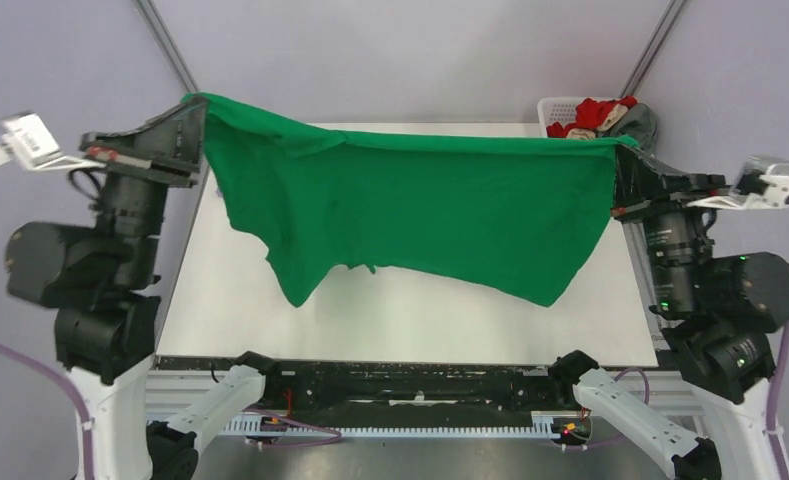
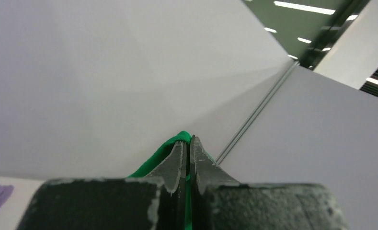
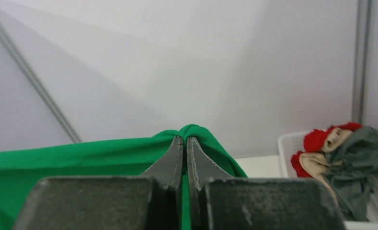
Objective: Fold and stack the t-shirts
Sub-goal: Flatten out the tshirt
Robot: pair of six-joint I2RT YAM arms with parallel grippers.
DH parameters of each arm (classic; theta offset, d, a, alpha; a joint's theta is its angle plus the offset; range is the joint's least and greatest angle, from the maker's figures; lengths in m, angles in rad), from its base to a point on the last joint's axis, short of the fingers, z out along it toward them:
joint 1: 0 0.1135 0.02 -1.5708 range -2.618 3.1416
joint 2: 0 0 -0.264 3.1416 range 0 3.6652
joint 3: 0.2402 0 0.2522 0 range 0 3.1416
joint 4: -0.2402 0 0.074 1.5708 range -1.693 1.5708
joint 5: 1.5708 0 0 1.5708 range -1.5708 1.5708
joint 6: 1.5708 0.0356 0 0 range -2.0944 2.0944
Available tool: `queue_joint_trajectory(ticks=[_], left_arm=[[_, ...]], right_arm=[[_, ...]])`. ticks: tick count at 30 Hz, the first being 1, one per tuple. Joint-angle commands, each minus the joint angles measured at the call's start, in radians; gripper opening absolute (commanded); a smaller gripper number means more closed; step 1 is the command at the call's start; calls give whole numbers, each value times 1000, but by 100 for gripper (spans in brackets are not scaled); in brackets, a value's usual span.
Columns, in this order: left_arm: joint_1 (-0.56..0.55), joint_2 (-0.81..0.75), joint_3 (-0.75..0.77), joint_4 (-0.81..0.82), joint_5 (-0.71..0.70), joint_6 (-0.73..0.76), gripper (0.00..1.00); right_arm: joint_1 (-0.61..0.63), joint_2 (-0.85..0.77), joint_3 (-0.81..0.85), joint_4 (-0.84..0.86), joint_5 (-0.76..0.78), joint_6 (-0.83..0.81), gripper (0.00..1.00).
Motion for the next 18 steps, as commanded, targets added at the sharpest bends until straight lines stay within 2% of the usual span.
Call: queue_joint_trajectory(ticks=[1, 5, 10, 18], left_arm=[[0, -30, 161, -28, 38, 117, 2], [0, -60, 258, -65, 65, 163, 2], [3, -83, 332, -77, 69, 203, 2], [9, -57, 348, -77, 83, 230, 2]], right_arm=[[0, 0, 152, -56, -167, -17, 0], [0, 4, 273, -113, -272, 2, 0], [0, -24, 313, -128, -365, 20, 0], [-2, -22, 302, -138, -356, 10, 0]])
